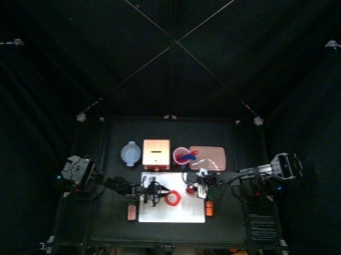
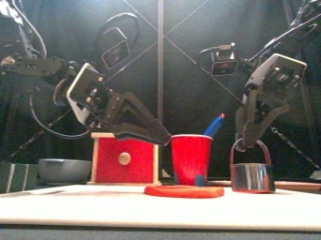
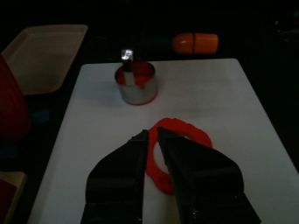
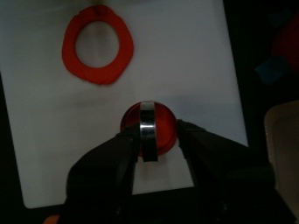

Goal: Get the cutter from the drawer then cut the dough then place the extra dough in the bowl
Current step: Place the extra dough in the bowl

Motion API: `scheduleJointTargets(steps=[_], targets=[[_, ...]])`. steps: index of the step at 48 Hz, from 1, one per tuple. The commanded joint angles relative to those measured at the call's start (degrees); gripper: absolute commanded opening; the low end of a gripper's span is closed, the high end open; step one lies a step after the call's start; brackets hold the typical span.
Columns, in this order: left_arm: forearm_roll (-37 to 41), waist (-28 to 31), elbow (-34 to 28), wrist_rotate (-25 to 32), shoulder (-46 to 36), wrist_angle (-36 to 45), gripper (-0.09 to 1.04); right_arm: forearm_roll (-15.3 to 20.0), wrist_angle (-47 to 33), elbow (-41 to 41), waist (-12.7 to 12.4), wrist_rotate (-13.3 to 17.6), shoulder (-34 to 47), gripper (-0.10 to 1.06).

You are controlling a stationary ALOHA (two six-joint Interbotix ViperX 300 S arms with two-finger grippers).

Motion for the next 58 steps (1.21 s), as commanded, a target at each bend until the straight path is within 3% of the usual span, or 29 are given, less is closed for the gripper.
scheduleJointTargets(steps=[1, 33, 58], targets=[[1.67, 0.97, -2.02, 0.0, -0.44, 2.46, 0.67, 0.44, -0.62, -1.58, -0.53, -0.26, -1.05, 0.8], [12.66, 7.29, -11.51, 0.0, 5.1, 20.92, 0.73, 0.53, -1.76, -4.04, -0.35, -0.35, -2.37, 0.81], [13.01, 8.26, -13.36, -0.26, 6.5, 29.97, 0.7, 0.62, -2.2, -3.69, -0.18, -0.35, -2.37, 0.81]])
